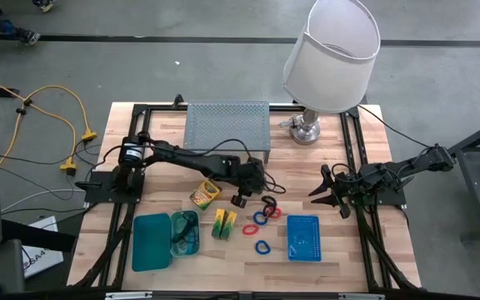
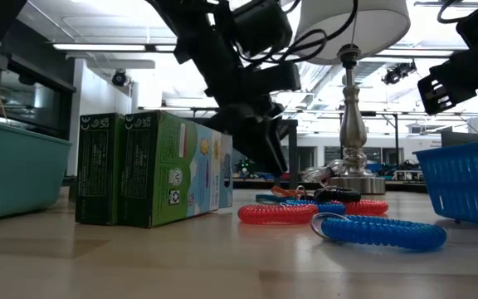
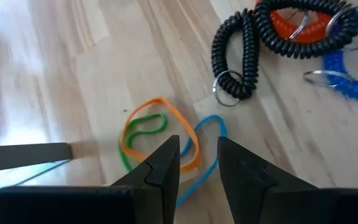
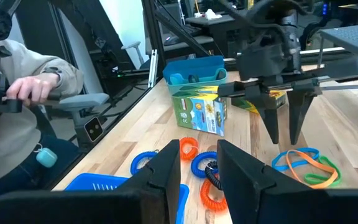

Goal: Pick & Place Office Desk Supplies
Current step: Put the orange rubber band into the green bin

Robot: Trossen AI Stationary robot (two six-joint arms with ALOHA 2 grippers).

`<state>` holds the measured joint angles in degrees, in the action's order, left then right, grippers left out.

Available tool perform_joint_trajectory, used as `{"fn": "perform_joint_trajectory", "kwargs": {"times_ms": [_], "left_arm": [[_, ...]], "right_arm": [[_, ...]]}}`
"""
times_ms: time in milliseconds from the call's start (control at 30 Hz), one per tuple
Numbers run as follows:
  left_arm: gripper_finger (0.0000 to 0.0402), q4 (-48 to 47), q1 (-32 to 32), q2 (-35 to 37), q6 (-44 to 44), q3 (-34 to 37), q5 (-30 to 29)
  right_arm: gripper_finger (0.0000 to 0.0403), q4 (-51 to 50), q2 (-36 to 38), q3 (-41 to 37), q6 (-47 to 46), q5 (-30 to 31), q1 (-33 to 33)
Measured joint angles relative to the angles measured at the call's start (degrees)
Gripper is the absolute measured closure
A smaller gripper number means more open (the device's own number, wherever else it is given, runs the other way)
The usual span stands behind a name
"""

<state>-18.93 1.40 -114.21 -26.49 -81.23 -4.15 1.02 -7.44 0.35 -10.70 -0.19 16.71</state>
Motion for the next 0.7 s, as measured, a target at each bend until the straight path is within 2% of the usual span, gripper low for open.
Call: {"fn": "perform_joint_trajectory", "kwargs": {"times_ms": [333, 700], "left_arm": [[0.0299, 0.23, 1.70, -1.03, -5.04, -0.01, -4.94], [0.0299, 0.33, 1.69, -1.01, -6.20, -0.02, -6.98]], "right_arm": [[0.0309, 0.00, 0.00, 0.00, 0.00, 0.00, 0.00], [0.0309, 0.00, -0.02, 0.01, 0.00, 0.00, 0.00]]}}
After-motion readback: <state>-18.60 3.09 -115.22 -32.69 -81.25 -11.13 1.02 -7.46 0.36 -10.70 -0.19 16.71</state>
